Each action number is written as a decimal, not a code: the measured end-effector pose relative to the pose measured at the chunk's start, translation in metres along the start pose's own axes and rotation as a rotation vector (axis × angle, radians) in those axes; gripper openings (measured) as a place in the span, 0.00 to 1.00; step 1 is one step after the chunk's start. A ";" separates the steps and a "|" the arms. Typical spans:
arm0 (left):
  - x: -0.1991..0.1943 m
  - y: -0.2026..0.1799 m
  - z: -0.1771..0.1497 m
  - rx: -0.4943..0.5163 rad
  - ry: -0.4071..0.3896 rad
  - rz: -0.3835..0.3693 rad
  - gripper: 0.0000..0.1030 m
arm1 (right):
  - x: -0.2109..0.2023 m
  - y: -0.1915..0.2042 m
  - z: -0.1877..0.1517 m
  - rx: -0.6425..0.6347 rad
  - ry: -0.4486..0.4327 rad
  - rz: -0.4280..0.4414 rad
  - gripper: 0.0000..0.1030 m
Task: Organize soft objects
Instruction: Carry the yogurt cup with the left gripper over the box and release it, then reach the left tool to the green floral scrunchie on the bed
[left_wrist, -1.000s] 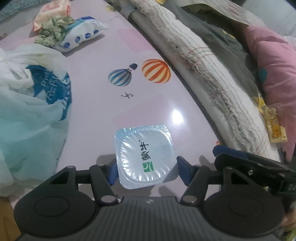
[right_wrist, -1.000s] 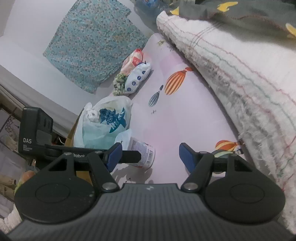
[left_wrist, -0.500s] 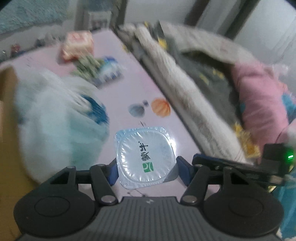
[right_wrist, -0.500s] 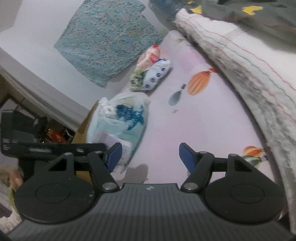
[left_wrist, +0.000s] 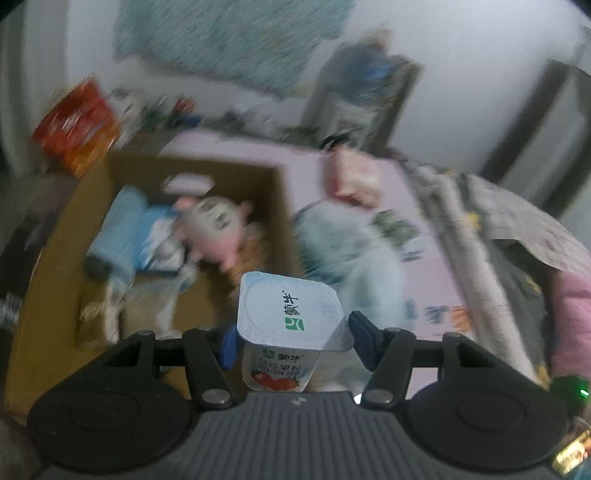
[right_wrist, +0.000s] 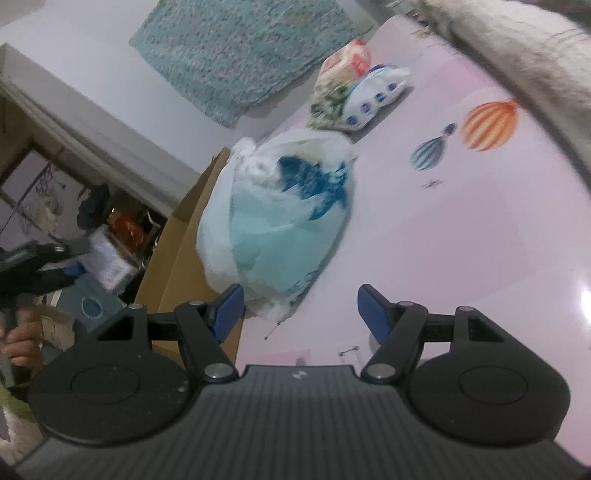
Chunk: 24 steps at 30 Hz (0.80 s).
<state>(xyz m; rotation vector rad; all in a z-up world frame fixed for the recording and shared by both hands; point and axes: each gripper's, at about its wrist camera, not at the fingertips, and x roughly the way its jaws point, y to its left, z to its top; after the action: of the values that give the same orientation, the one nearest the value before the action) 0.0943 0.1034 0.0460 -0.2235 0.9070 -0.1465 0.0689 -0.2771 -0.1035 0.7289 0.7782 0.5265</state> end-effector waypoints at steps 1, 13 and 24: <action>0.009 0.010 0.002 -0.021 0.017 0.008 0.59 | 0.003 0.004 0.000 -0.004 0.006 0.001 0.66; 0.114 0.063 0.039 -0.078 0.080 0.132 0.60 | 0.005 0.018 -0.003 0.001 0.003 -0.042 0.66; 0.115 0.067 0.035 -0.079 0.085 0.210 0.76 | 0.004 0.005 -0.002 0.022 0.009 -0.034 0.67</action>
<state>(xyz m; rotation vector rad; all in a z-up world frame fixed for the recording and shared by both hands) 0.1942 0.1471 -0.0383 -0.1956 1.0157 0.0748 0.0687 -0.2706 -0.1027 0.7331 0.8046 0.4919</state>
